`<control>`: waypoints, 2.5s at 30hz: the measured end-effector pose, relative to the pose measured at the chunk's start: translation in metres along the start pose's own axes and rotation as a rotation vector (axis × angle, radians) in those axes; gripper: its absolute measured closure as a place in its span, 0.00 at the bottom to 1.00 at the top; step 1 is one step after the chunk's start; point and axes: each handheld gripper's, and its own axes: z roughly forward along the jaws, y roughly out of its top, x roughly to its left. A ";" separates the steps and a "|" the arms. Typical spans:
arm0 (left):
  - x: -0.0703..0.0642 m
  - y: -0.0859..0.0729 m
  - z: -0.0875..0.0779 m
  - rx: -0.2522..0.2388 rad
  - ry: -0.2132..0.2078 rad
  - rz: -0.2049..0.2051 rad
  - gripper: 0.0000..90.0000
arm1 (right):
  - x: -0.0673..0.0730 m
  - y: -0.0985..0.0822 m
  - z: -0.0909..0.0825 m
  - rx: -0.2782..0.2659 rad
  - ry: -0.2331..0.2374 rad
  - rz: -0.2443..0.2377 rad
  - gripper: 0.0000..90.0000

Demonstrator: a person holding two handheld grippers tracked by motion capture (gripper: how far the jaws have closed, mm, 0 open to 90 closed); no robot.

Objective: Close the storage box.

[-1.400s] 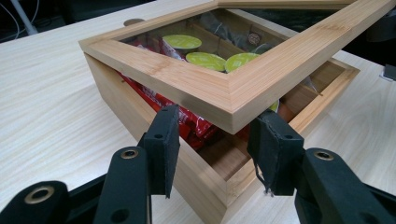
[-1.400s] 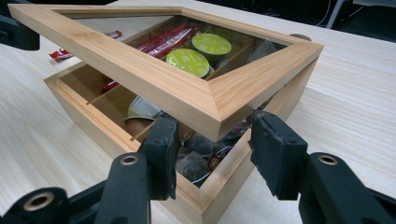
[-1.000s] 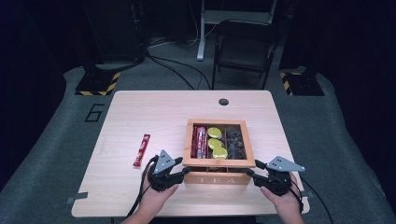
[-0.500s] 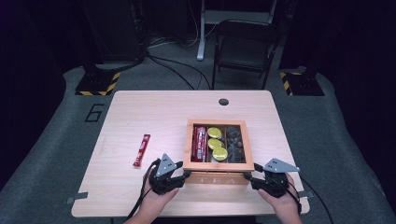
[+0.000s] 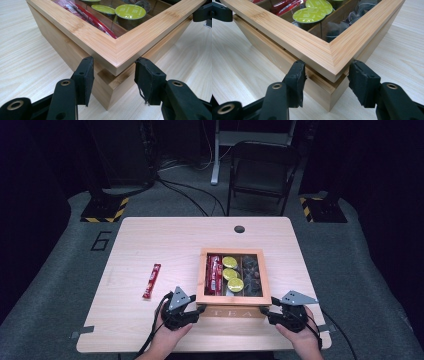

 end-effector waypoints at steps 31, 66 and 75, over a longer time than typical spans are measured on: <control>-0.002 -0.004 0.006 0.028 -0.013 -0.037 0.47 | 0.000 -0.002 0.003 0.049 0.010 -0.012 0.49; 0.015 0.007 -0.011 -0.001 0.011 -0.082 0.39 | 0.001 0.009 -0.008 -0.034 0.010 0.002 0.41; 0.031 0.008 -0.017 -0.020 0.046 -0.118 0.39 | -0.009 0.008 -0.010 -0.076 -0.036 0.054 0.41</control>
